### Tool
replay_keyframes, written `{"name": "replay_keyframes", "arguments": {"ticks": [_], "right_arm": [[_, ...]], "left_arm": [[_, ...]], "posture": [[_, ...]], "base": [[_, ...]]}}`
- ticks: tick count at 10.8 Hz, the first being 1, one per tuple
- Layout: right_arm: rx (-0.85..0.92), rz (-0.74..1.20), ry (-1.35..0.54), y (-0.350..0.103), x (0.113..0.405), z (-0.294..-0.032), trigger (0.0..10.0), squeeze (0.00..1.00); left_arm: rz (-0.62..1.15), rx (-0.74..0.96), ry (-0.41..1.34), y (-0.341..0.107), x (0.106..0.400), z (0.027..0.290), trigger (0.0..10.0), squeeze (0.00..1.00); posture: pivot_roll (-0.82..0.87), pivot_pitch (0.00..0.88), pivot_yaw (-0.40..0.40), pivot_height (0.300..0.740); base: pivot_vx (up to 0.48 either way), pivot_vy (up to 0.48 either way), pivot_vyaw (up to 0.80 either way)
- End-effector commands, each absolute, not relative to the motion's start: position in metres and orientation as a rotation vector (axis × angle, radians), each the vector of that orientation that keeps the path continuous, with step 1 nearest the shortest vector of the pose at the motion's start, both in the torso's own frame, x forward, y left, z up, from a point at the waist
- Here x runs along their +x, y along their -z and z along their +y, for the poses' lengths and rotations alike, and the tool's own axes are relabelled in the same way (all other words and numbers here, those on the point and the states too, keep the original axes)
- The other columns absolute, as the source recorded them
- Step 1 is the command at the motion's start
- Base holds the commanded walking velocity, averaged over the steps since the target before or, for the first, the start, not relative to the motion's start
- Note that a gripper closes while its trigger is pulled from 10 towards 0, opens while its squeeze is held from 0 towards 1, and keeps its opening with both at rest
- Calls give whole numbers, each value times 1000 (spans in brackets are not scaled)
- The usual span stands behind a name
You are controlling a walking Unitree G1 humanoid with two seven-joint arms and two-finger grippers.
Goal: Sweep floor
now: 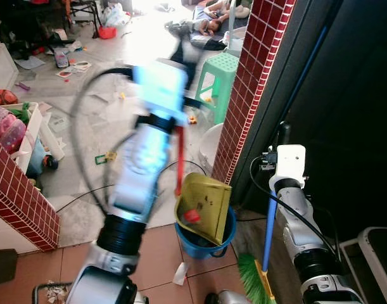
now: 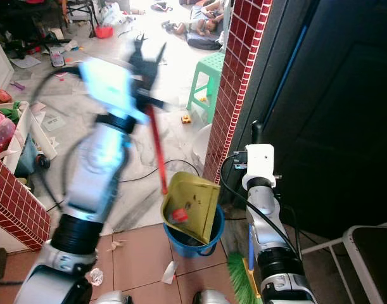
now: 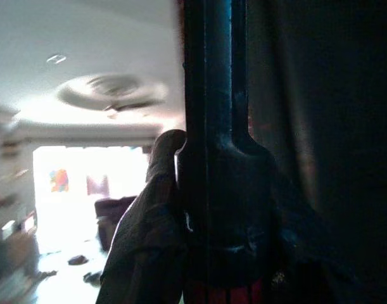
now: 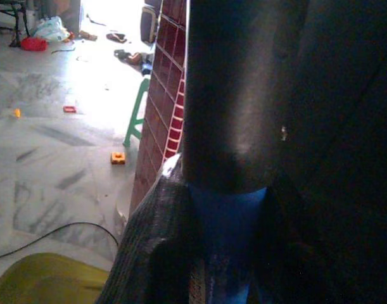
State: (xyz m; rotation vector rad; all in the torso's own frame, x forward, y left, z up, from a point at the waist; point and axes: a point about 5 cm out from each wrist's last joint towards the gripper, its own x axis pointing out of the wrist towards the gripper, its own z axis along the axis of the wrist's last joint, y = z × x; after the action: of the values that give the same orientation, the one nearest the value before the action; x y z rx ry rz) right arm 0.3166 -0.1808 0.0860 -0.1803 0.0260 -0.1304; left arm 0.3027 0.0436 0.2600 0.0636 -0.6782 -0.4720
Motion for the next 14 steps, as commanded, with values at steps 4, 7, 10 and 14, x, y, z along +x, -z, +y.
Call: {"name": "replay_keyframes", "arguments": {"ticks": [4, 7, 10, 14], "right_arm": [[-194, -7, 134, -95, 322, -182, 10000, 0], [-195, -5, 131, -95, 322, -182, 10000, 0], [-197, -6, 122, -95, 324, -181, 10000, 0], [-194, -5, 122, -94, 325, -180, 10000, 0]], "left_arm": [[-850, 298, 775, -268, 274, 5, 10000, 0], [-853, 274, 788, -267, 271, 0, 10000, 0], [-921, 300, 825, -273, 263, -6, 10000, 0], [-858, 124, 665, -285, 278, 2, 10000, 0]], "posture": [[-4, 0, -48, 740], [-5, 0, -55, 740], [0, 0, -58, 740], [-2, 0, -55, 740]], "base": [[0, 0, 0], [0, 0, 0], [0, 0, 0], [0, 0, 0]]}}
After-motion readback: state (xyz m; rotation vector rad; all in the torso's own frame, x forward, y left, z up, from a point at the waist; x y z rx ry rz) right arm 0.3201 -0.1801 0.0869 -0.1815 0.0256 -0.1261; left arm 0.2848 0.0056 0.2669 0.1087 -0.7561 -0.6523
